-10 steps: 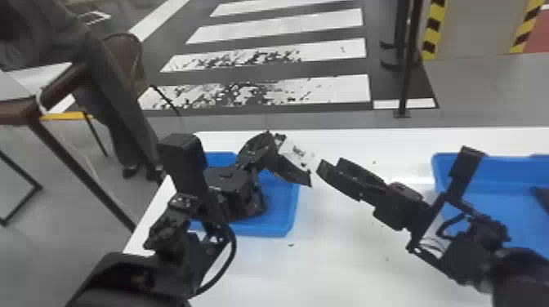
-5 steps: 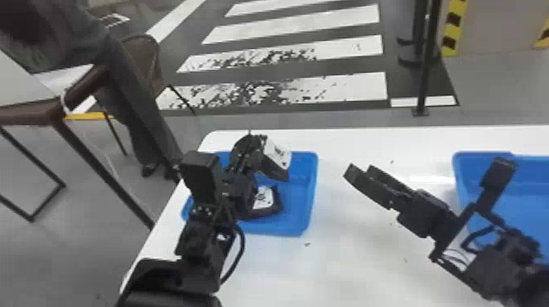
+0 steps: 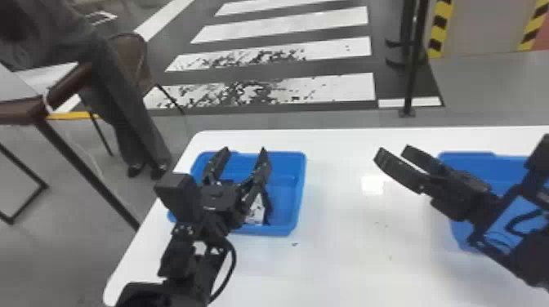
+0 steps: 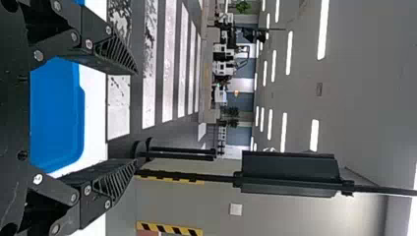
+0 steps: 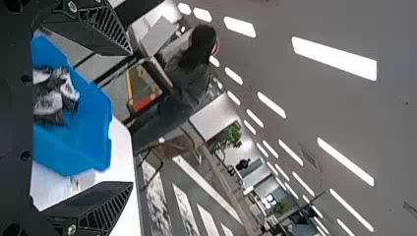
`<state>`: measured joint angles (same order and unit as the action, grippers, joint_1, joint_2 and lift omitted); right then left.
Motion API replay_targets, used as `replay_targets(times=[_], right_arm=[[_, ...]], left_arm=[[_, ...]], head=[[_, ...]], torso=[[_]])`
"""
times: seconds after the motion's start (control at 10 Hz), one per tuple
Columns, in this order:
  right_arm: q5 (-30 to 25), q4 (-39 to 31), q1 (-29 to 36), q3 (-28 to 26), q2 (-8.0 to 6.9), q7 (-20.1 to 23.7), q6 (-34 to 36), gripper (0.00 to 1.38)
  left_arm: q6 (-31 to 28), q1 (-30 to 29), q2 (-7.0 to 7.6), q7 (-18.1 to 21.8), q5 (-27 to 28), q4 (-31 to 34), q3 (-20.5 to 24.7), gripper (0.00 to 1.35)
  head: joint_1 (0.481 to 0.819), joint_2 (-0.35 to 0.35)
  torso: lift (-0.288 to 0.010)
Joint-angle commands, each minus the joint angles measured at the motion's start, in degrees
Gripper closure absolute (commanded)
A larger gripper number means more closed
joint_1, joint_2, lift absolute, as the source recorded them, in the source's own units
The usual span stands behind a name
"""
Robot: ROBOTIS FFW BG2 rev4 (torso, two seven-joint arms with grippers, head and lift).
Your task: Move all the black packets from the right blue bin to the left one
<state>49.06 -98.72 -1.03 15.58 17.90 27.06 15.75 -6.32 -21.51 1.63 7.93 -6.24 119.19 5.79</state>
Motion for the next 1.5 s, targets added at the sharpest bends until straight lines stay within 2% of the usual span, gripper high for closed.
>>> replay_targets(times=[0.0,0.1,0.2,0.5,0.7,0.9,1.2,1.4], right_arm=[[-12.84,-12.58,6.37,-11.81,-1.81,-3.77,8.71,0.09],[-19.7,-20.03,9.75,-18.56,-3.57,-7.46,17.15,0.09],[-23.13,-24.25,10.73,-22.9,-4.36,-10.1,26.01,0.09],[-27.93,-28.19,8.48,-29.75,-4.36,-15.64,46.96,0.09],[-32.61,-25.09,2.3,-30.1,-3.83,-16.96,58.21,0.09],[-33.41,-19.47,-2.49,-28.5,-2.25,-16.96,63.84,0.09],[-33.98,-10.19,-7.83,-26.67,-0.58,-16.61,65.38,0.09],[-35.81,-6.81,-9.52,-26.67,-0.41,-16.52,66.23,0.09]], left_arm=[[-1.55,-3.23,-0.14,-0.02,-3.48,5.61,-0.88,0.27],[-4.08,-5.76,-0.05,-0.02,-5.3,9.41,-1.34,0.27],[-4.51,-8.44,0.21,0.06,-6.22,12.5,-2.14,0.27],[-4.93,-12.23,0.92,0.15,-8.05,15.73,-4.08,0.27],[-5.21,-11.95,1.18,0.33,-7.93,15.87,-4.76,0.26],[-5.21,-11.81,1.18,0.33,-7.93,15.87,-5.22,0.26],[-4.93,-11.95,1.18,0.33,-8.39,15.87,-4.88,0.26],[-4.93,-11.95,1.18,0.33,-8.39,15.87,-4.88,0.26]], head=[[0.695,0.235],[0.695,0.182],[0.695,0.146],[0.695,-0.046],[0.695,-0.11],[0.695,-0.164],[0.695,-0.183],[0.695,-0.189]], torso=[[-0.14],[-0.14],[-0.14],[-0.14],[-0.14],[-0.14],[-0.14],[-0.14]])
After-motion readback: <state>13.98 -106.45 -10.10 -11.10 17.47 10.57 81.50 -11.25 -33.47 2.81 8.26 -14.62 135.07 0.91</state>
